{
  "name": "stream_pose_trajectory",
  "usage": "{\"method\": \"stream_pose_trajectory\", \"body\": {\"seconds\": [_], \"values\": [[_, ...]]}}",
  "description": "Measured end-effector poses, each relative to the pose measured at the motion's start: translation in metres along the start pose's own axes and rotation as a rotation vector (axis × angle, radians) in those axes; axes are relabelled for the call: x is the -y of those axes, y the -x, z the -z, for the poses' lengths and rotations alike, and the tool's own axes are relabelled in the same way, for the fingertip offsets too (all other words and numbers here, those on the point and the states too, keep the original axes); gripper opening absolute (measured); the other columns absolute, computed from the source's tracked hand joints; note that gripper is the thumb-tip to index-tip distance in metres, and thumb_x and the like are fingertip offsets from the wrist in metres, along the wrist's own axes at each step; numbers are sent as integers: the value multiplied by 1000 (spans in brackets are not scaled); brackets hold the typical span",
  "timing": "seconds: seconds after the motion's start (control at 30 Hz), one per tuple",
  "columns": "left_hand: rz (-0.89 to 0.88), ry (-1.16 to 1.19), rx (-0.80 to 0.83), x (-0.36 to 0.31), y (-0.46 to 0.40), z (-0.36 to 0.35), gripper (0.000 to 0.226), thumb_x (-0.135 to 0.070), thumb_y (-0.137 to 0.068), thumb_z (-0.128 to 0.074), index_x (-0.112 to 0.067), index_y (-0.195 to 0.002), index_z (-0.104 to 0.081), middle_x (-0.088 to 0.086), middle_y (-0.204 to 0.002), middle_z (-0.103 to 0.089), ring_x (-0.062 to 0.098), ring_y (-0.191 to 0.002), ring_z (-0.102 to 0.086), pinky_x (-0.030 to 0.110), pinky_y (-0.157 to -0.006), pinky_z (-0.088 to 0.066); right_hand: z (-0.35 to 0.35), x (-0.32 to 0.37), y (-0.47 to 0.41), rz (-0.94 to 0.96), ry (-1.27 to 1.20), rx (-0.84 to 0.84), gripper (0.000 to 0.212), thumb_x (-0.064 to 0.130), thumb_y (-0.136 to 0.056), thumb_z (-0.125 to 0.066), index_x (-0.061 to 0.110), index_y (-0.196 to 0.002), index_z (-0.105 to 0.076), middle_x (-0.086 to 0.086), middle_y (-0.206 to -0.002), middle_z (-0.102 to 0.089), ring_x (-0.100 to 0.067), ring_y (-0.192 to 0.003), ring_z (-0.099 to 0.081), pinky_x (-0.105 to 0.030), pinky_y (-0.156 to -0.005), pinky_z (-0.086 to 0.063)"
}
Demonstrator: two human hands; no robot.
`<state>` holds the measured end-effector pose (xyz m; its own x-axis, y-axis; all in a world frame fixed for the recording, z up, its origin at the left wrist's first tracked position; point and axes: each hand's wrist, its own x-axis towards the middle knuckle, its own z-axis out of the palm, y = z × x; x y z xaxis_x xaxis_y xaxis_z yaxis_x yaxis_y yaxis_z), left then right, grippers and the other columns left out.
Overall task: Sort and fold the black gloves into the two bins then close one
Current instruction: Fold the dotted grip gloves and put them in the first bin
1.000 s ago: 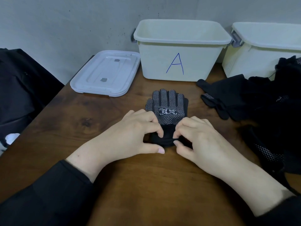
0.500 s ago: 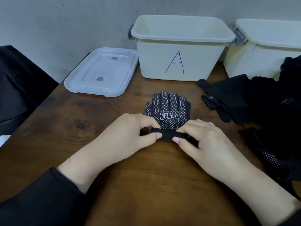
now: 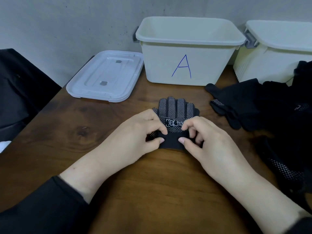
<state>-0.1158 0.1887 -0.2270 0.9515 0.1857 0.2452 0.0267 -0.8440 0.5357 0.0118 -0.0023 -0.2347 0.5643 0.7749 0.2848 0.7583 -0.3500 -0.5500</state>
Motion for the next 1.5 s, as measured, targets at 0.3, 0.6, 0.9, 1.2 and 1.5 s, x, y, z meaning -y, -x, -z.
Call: {"method": "stream_pose_trajectory", "body": {"seconds": [0.3, 0.6, 0.9, 1.2, 1.5], "values": [[-139, -205, 26, 4, 0, -4, 37, -41, -97, -50, -22, -115, -77, -14, -113, -67, 12, -97, -59, 41, -86, -50, 7, -11, -5, 158, 120, 126, 32, 43, -94, -56, 27, -114, -76, 20, -119, -58, -6, -105, -51, -35, -91, -50], [-81, -347, 38, -1, -3, -10, 41, -48, -93, -58, -28, -128, -68, -14, -114, -52, 9, -104, -46, 35, -96, -37, 11, -14, -8, 162, 152, 139, 26, 36, -94, -57, 31, -115, -70, 22, -112, -63, -5, -104, -50, -40, -92, -43], [135, 191, -7, -21, -11, -15, 9, -34, -90, -73, -29, -84, -70, -13, -82, -61, 6, -80, -55, 20, -72, -41, 36, -24, 4, -38, -240, 194, 18, 30, -94, -68, 35, -77, -64, 13, -86, -59, -7, -83, -56, -20, -72, -41], [276, 276, -48, -22, -26, -22, 14, -28, -90, -73, -35, -100, -68, -17, -80, -67, -1, -76, -57, 12, -71, -42, 21, -24, -4, -243, -205, 27, 19, 32, -84, -77, 35, -92, -60, 12, -85, -61, -4, -76, -56, -16, -65, -45], [-178, -289, -54, -7, -36, -23, 34, -37, -97, -51, -23, -114, -77, -7, -117, -63, 17, -102, -57, 42, -84, -47, 17, -31, -6, 4, 69, -11, 26, 28, -93, -68, 26, -117, -75, 18, -117, -55, -8, -105, -51, -23, -92, -42]]}}
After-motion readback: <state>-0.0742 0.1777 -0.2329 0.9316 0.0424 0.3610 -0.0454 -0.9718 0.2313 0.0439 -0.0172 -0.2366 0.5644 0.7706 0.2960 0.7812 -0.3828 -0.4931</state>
